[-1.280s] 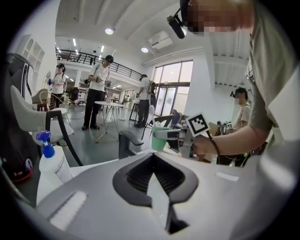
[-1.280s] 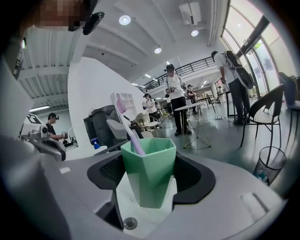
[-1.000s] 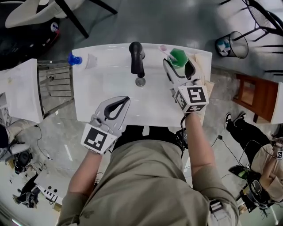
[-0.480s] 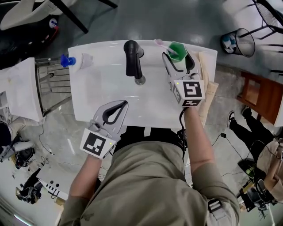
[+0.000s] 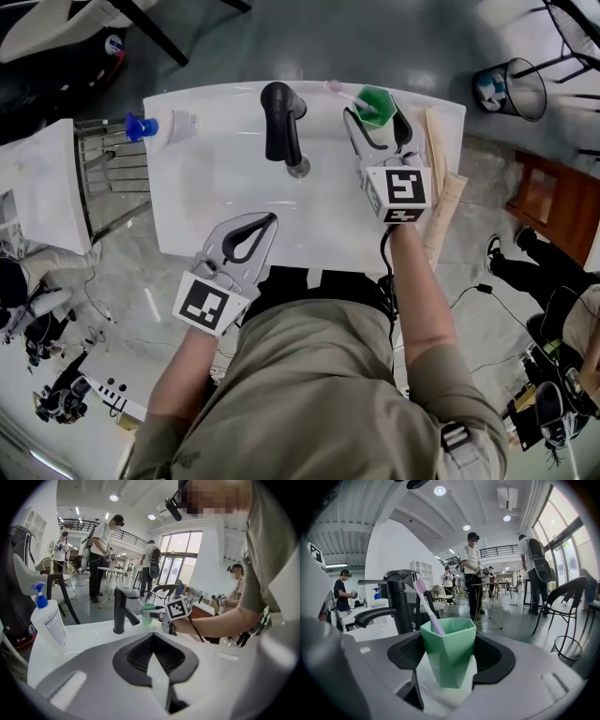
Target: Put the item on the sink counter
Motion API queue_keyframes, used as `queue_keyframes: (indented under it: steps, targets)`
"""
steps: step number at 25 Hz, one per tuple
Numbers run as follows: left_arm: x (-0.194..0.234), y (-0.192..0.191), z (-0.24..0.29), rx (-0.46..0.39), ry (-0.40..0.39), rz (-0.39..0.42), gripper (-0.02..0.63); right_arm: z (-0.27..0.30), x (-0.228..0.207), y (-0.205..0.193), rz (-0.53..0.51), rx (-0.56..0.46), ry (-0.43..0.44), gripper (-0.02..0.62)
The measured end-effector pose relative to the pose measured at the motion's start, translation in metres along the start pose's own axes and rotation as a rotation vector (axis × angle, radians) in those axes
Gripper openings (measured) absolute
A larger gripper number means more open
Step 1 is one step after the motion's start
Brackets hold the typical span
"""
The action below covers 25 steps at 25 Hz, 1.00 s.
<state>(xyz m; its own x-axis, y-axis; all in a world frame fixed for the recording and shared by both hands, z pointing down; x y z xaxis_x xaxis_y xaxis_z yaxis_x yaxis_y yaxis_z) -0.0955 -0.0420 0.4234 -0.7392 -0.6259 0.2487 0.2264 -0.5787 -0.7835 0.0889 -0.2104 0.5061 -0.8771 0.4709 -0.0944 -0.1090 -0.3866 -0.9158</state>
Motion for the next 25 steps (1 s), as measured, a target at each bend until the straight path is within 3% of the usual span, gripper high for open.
queue_keyframes:
  steps: [25]
  targets:
    - [-0.008,-0.006,0.002,-0.012,-0.020,0.001,0.005,-0.011,0.003,-0.020,-0.049,0.043,-0.030,0.316]
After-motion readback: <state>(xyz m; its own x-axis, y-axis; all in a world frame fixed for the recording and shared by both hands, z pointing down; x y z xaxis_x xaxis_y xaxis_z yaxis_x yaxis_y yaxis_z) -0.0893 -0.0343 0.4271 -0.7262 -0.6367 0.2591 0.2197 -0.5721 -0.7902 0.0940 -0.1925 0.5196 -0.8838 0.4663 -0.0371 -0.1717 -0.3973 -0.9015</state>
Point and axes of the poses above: the fingertips, and each gripper's own axes: z forward along the fingers, x to its left, y out of its top, the point moved 5 cm from there along -z, backward along the fingers, and after that the axes turned 4 degrees about x, right-handed, at the moved point
